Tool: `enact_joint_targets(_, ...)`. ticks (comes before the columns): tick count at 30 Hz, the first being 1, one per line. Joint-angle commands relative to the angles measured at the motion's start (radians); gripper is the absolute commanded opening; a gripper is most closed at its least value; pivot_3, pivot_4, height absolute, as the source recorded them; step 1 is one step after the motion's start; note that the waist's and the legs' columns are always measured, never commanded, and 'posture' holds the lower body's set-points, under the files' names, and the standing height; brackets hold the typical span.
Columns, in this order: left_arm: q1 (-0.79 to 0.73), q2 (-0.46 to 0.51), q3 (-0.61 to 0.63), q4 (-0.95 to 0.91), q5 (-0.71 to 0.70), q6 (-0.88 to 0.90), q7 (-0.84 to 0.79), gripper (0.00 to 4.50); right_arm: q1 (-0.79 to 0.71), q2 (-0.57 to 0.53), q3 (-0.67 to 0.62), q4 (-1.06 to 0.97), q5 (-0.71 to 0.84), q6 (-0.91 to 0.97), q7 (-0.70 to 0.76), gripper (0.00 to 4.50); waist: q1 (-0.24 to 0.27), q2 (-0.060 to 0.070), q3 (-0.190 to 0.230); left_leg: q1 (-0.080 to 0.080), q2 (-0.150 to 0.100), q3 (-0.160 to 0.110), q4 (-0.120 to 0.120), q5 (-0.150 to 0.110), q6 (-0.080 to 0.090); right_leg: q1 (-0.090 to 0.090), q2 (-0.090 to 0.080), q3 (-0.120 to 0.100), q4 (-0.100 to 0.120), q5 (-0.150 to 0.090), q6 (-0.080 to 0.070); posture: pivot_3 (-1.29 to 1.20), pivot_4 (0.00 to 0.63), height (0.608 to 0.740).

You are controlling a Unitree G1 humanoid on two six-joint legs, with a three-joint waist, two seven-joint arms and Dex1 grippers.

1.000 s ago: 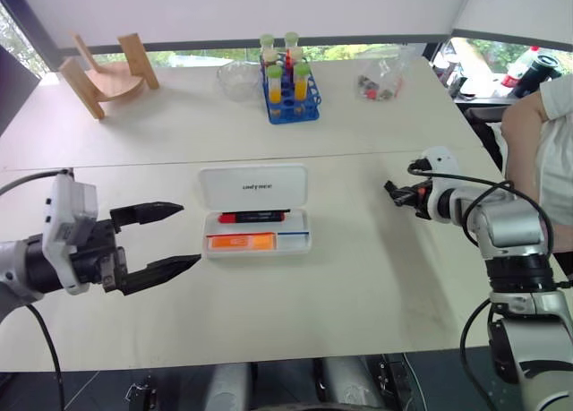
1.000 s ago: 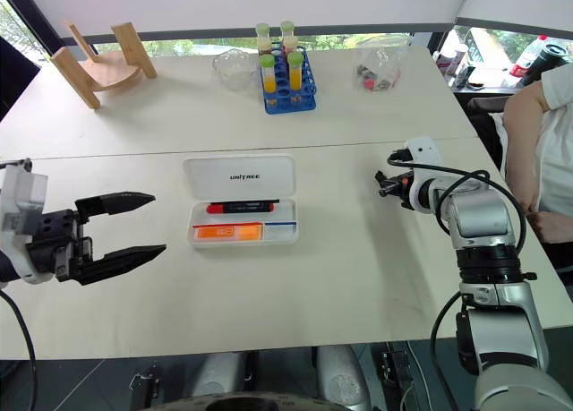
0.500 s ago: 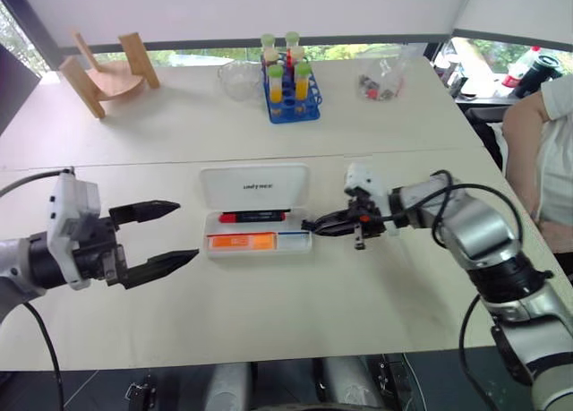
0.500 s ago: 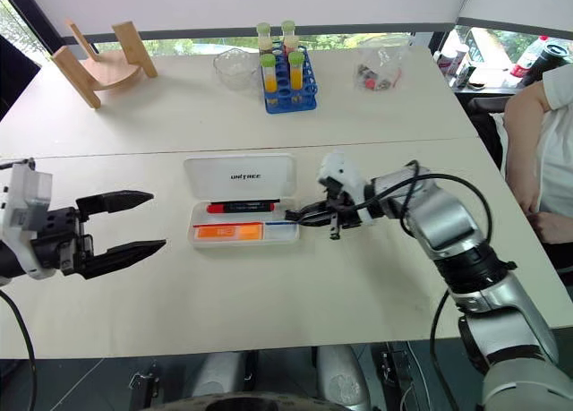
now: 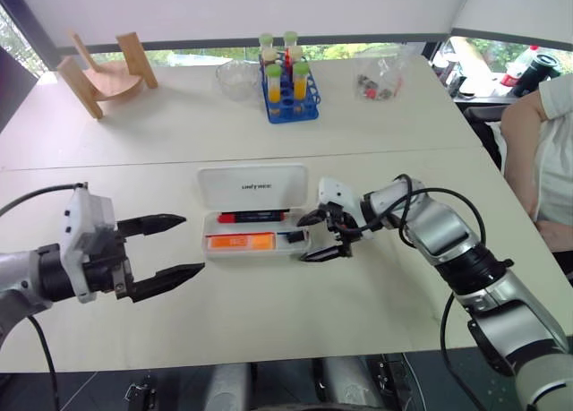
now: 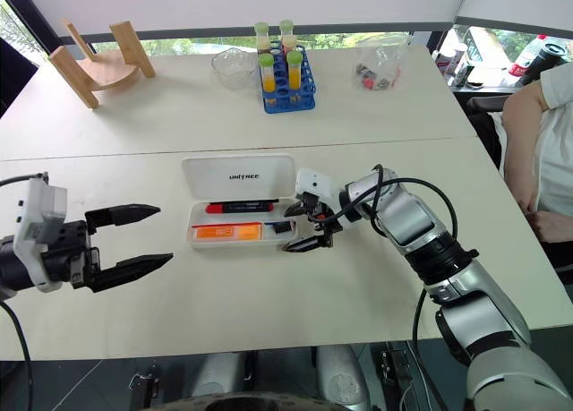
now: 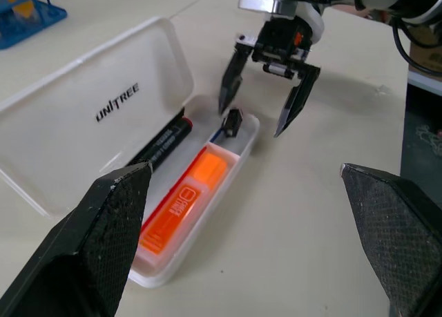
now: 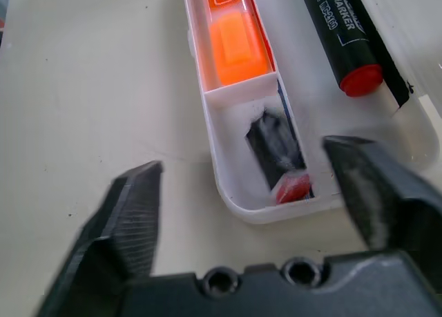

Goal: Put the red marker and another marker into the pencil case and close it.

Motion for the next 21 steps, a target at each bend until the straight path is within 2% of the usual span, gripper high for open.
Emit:
enact_joint_targets(1, -0.005, 0.015, 0.037, -0.013, -0.012, 0.006, 0.005, 4.5, -0.03, 0.002, -0.031, -0.041, 0.019, 0.014, 0.015, 4.43, 0.0, 0.0, 0.0, 0.0, 0.0, 0.0, 0.0, 0.0, 0.0, 0.0, 0.0, 0.0, 0.0, 0.0, 0.0, 0.0, 0.15, 0.74)
enact_joint_targets(5, -0.013, 0.02, 0.032, 0.002, -0.002, 0.008, 0.007, 4.5, -0.029, -0.007, -0.05, -0.081, 0.035, 0.038, 0.022, 4.43, 0.001, 0.0, 0.0, 0.0, 0.0, 0.0, 0.0, 0.0, 0.0, 0.0, 0.0, 0.0, 0.0, 0.0, 0.0, 0.0, 0.15, 0.74)
enact_joint_targets(9, -0.012, 0.015, 0.041, 0.042, 0.017, -0.003, 0.004, 4.5, -0.034, -0.033, -0.141, -0.138, 0.105, 0.106, 0.018, 4.43, 0.001, 0.0, 0.0, 0.0, 0.0, 0.0, 0.0, 0.0, 0.0, 0.0, 0.0, 0.0, 0.0, 0.0, 0.0, 0.0, 0.15, 0.74)
enact_joint_targets(12, -0.022, 0.024, 0.053, 0.122, 0.068, -0.035, -0.013, 3.65, -0.033, -0.087, -0.267, -0.188, 0.188, 0.16, 0.021, 4.5, 0.004, 0.0, 0.0, 0.0, -0.001, 0.0, 0.0, 0.0, 0.0, 0.0, -0.001, 0.0, 0.0, 0.0, 0.0, 0.0, 0.15, 0.74)
enact_joint_targets(14, -0.045, 0.029, 0.042, 0.187, 0.098, -0.062, -0.033, 2.63, -0.019, -0.132, -0.321, -0.22, 0.222, 0.176, 0.024, 4.5, 0.005, 0.0, 0.0, 0.0, -0.001, 0.0, 0.0, 0.0, 0.0, 0.0, 0.0, 0.0, 0.0, 0.0, 0.0, 0.0, 0.15, 0.74)
enact_joint_targets(19, -0.246, 0.008, -0.123, 0.487, 0.245, -0.214, -0.091, 0.14, 0.03, -0.208, -0.438, -0.298, 0.31, 0.192, 0.023, 4.5, 0.007, 0.0, 0.0, 0.0, 0.0, 0.0, 0.0, 0.0, 0.0, 0.0, 0.0, -0.001, 0.0, 0.0, 0.0, 0.0, 0.15, 0.74)
enact_joint_targets(21, -0.359, -0.017, -0.198, 0.615, 0.288, -0.256, -0.118, 0.05, 0.039, -0.208, -0.459, -0.323, 0.346, 0.213, 0.009, 4.5, 0.006, 0.0, 0.0, 0.0, -0.001, 0.001, 0.0, 0.0, 0.0, 0.001, 0.0, -0.001, 0.0, 0.0, 0.0, 0.0, 0.15, 0.74)
